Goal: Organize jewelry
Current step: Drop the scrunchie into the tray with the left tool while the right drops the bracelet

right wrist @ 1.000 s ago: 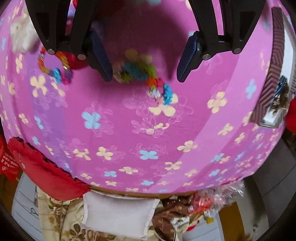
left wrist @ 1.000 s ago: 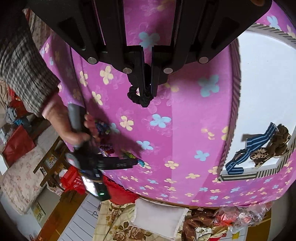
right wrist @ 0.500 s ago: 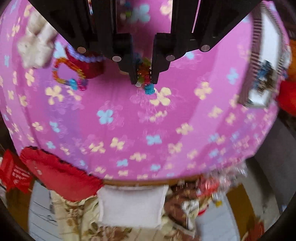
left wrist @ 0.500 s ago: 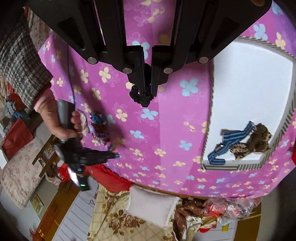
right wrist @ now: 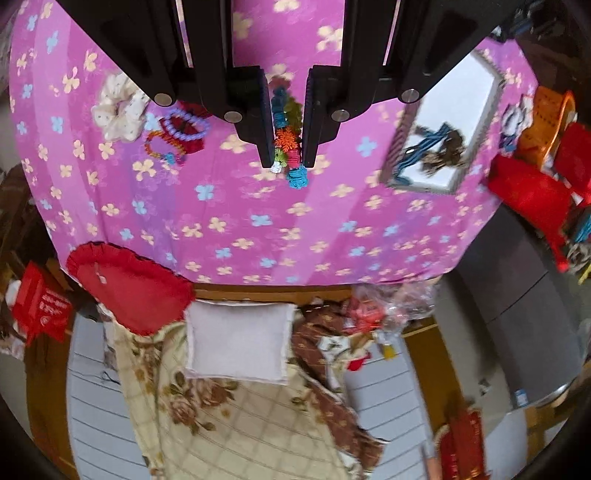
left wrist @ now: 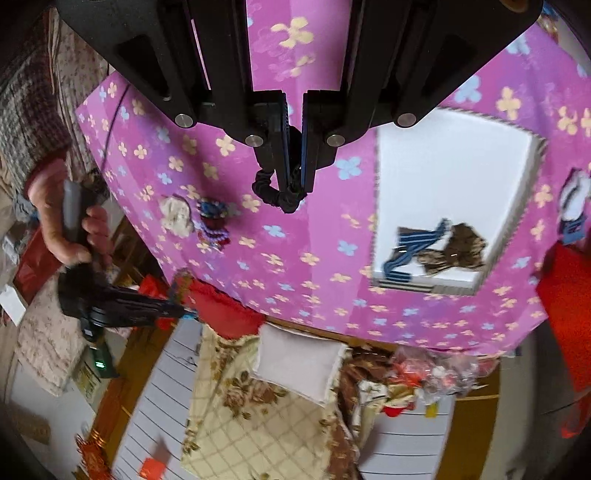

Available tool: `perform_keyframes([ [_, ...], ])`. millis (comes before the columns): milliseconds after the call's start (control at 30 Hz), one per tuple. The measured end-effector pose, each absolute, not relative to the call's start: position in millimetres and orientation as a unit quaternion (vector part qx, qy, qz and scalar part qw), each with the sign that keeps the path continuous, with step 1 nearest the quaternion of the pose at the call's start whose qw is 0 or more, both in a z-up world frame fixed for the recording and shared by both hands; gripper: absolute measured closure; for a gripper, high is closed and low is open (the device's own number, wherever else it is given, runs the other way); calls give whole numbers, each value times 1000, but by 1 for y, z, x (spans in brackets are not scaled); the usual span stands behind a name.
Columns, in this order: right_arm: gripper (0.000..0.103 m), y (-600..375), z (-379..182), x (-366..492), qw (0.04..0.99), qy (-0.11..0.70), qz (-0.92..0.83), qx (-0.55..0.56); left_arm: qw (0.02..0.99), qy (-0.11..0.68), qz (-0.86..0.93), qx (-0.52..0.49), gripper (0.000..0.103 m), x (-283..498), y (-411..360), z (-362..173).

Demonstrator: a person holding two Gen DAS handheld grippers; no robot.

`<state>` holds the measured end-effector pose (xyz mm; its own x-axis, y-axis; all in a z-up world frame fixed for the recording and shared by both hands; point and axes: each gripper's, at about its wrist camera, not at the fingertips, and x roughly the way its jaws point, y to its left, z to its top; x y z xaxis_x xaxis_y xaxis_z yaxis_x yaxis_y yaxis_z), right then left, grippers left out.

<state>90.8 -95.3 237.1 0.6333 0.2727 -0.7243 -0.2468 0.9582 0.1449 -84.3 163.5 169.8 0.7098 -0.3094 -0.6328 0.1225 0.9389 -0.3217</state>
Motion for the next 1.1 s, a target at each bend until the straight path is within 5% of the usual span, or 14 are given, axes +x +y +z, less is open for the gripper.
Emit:
perform_keyframes([
  [1100, 89, 189, 65, 94, 783, 551, 283, -61, 870, 432, 24, -238, 99, 1, 346, 40],
])
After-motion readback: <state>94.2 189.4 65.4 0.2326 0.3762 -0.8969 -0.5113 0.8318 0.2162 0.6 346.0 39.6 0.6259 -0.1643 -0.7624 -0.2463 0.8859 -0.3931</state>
